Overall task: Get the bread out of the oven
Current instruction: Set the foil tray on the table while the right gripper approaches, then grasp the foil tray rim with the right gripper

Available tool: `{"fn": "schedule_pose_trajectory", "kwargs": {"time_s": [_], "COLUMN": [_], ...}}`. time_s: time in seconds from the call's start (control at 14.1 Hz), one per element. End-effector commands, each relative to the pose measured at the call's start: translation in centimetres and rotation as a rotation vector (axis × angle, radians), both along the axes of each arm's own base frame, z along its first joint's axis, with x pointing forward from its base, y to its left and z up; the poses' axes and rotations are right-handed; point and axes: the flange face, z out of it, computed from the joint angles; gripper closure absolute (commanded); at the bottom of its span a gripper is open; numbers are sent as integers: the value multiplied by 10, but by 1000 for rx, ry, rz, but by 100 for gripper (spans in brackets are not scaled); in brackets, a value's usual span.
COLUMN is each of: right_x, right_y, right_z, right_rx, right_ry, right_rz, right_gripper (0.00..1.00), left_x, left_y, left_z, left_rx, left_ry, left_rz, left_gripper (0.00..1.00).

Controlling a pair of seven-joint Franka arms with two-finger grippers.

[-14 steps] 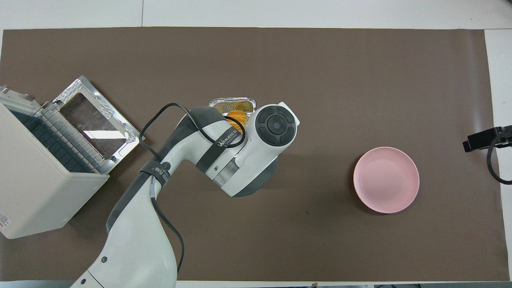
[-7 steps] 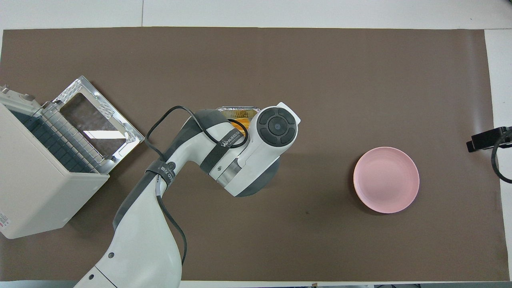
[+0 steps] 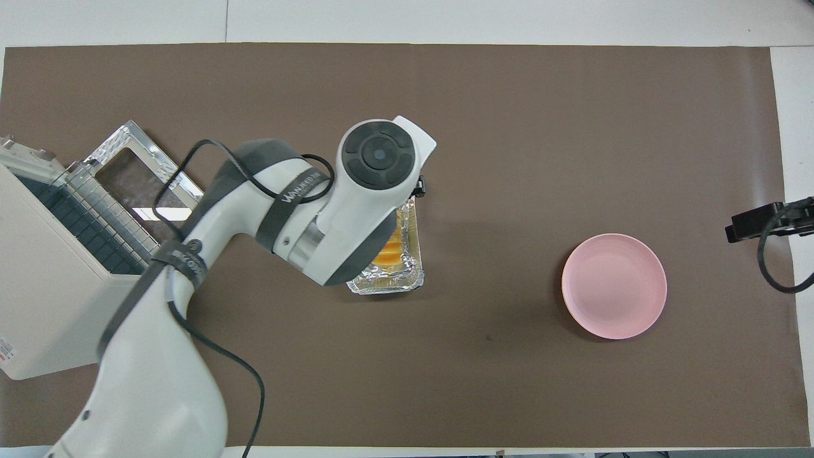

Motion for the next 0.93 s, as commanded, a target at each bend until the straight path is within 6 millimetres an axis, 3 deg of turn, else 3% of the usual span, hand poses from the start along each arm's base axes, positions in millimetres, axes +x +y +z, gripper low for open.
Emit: {"fn": "schedule_pose_trajectory", "kwargs": {"time_s": [0.0, 0.21, 0.36, 0.64, 0.85], "right_x": [-6, 2, 12, 28, 34], "right_y": [53, 102, 129, 217, 253], "right_z": [-11, -30, -51, -110, -147], "right_rx": [-19, -19, -25, -34, -33], "right_ry": [-33, -64, -62, -71, -75], "right_rz": [-33, -78, -125, -190, -216], "right_gripper": [0, 0, 0, 0, 0], "left_x": [13, 17, 4, -43, -52], "left_y": [98, 205, 254, 298, 308], "left_z": [73, 126, 148, 168, 171], "left_rx": [-11, -28, -13, 6, 2], "left_ry": [13, 71, 130, 235, 241], "left_rz": [95, 44, 15, -9, -29], "left_gripper": [0, 0, 0, 0, 0]}}
